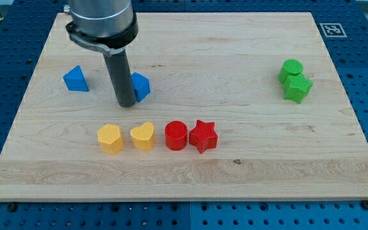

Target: Push the blue triangle to the left of the blue cube

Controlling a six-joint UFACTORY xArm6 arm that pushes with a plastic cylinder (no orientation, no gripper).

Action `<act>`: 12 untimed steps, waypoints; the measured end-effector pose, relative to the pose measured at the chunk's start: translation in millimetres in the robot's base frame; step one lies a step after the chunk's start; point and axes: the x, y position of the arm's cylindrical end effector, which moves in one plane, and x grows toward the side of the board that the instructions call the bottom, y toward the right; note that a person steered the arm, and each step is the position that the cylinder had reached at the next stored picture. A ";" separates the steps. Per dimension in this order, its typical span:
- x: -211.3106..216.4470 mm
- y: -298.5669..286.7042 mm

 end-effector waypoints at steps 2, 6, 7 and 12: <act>-6.2 21.4; -44.4 -138.1; -1.3 -129.5; -46.5 -107.7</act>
